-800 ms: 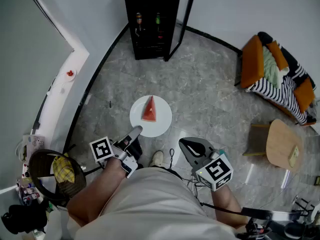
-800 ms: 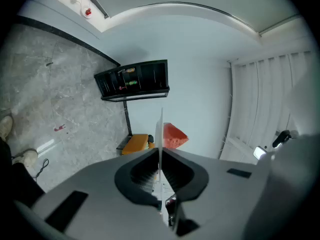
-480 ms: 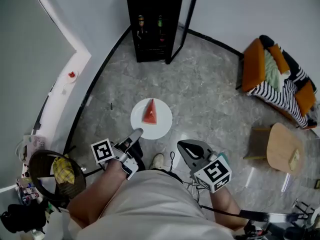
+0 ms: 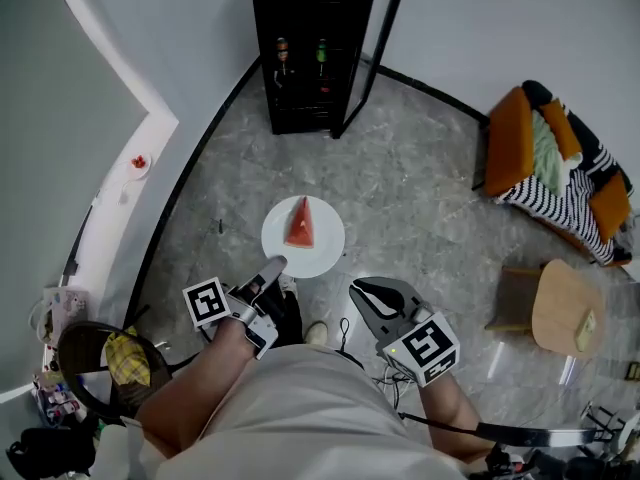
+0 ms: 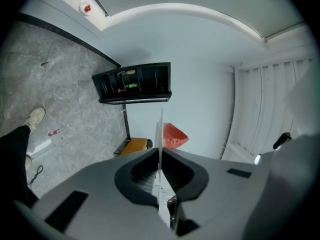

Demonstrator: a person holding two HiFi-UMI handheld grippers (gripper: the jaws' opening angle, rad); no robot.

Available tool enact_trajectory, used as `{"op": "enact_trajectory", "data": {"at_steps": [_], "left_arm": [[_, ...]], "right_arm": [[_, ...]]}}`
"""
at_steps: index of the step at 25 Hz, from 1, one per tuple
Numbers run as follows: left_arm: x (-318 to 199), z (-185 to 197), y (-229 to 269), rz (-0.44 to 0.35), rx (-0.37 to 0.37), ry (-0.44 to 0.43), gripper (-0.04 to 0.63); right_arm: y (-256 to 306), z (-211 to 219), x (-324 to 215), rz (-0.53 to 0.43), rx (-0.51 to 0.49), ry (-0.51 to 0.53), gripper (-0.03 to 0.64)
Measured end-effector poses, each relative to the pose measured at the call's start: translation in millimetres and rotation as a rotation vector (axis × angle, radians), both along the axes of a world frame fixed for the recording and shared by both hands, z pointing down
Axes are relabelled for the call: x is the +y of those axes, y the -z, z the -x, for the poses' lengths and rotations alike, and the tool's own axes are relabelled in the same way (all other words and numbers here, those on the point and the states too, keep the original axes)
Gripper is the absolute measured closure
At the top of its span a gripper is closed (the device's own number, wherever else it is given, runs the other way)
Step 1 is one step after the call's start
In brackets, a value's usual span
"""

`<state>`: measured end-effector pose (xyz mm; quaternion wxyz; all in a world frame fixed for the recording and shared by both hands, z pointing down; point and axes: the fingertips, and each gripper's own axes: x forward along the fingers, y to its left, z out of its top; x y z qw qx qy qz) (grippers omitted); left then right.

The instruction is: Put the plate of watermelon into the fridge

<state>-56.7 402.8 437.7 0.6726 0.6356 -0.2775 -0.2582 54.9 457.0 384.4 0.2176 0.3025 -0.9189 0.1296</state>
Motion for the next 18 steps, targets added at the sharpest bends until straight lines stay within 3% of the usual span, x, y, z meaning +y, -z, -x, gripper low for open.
{"op": "enact_trajectory", "data": {"at_steps": [9, 18], "left_arm": [[-146, 7, 1, -0.044, 0.003, -0.055, 0.569], [-251, 39, 0, -0.046, 0.010, -0.069, 0.569]], "right_arm": [[10, 17, -138, -0.008, 0.030, -0.057, 0.523], [23, 68, -242, -0.028, 0.029, -0.060, 0.517]]}}
